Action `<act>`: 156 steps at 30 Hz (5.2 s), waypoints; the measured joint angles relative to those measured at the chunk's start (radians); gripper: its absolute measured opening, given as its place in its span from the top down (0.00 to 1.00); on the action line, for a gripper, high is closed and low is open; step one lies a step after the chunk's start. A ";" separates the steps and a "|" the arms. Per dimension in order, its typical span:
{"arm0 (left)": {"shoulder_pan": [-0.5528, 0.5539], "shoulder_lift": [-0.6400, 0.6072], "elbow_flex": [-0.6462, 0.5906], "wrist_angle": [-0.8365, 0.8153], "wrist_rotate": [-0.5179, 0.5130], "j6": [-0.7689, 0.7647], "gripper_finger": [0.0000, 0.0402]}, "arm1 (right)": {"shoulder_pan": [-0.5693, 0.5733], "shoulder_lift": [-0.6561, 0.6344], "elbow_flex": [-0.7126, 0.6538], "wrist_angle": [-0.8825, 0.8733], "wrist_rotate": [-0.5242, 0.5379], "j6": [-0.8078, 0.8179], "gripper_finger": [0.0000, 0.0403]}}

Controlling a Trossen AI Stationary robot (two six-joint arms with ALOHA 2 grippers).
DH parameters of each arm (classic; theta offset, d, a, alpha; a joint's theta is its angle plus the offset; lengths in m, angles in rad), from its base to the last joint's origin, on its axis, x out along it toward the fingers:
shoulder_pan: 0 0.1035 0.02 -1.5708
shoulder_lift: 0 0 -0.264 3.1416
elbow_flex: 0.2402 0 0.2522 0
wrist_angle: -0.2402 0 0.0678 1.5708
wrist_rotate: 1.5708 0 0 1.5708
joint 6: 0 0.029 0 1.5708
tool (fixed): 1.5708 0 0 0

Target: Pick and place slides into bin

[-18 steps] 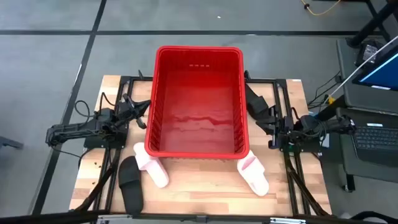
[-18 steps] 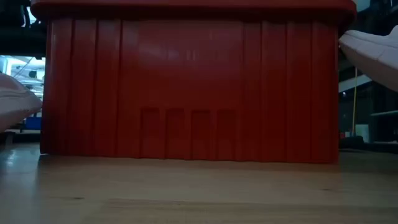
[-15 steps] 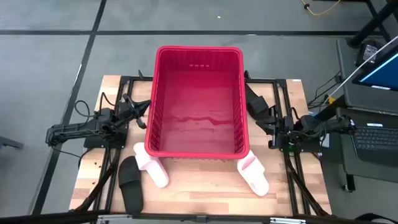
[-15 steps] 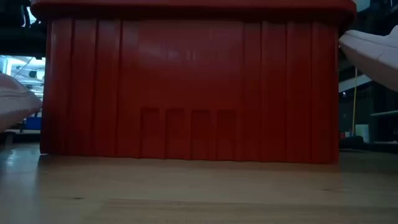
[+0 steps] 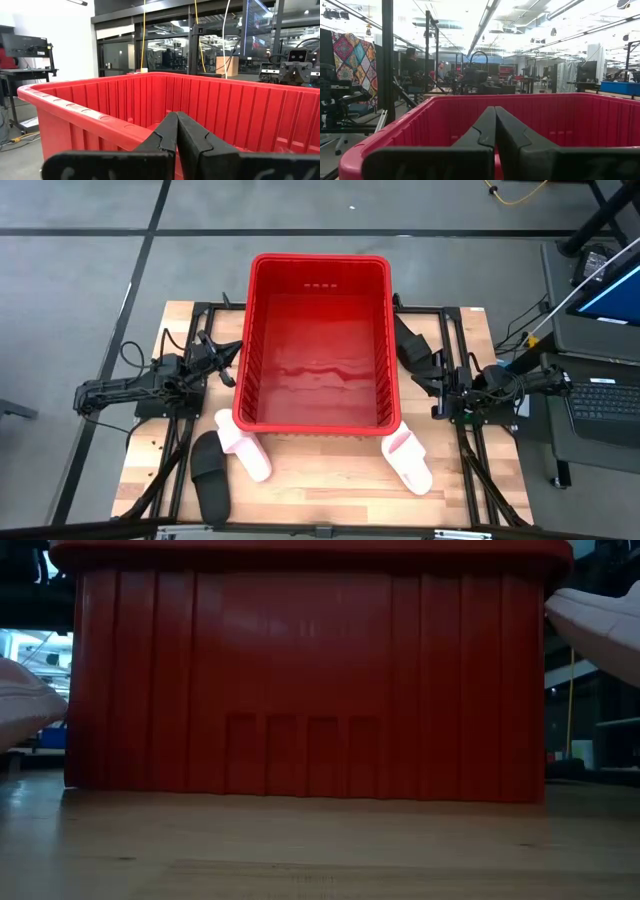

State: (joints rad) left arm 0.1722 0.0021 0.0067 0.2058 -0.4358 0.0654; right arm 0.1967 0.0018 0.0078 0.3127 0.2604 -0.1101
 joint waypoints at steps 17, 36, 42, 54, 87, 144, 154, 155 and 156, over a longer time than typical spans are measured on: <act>0.000 0.000 0.000 0.000 0.000 0.000 0.99 | 0.000 0.000 0.000 0.000 0.000 0.000 0.97; 0.000 0.000 0.000 0.000 0.000 0.000 0.99 | 0.000 0.000 0.000 0.000 0.000 0.000 0.97; 0.000 0.000 0.000 0.000 0.000 0.000 0.99 | 0.000 0.000 0.000 0.000 0.000 0.000 0.97; 0.000 0.000 0.000 0.000 0.000 0.000 0.99 | 0.000 0.000 0.000 0.000 0.000 0.000 0.97; 0.000 0.000 0.000 0.000 0.000 0.000 0.99 | 0.000 0.000 0.000 0.000 0.000 0.000 0.97; 0.000 0.001 0.220 -0.042 0.277 -0.097 1.00 | -0.002 0.119 0.252 -0.052 0.061 0.077 0.99; 0.000 0.006 0.441 -0.296 0.274 -0.115 0.99 | -0.002 0.333 0.554 -0.300 0.089 0.136 0.99; 0.000 0.013 0.458 -0.324 0.274 -0.115 1.00 | -0.002 0.348 0.584 -0.335 0.117 0.164 0.99; 0.000 0.020 0.473 -0.350 0.274 -0.115 1.00 | -0.002 0.364 0.615 -0.379 0.147 0.192 0.99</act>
State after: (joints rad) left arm 0.1722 0.0223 0.4795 -0.1438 -0.1623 -0.0494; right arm 0.1944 0.3661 0.6226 -0.0666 0.4078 0.0817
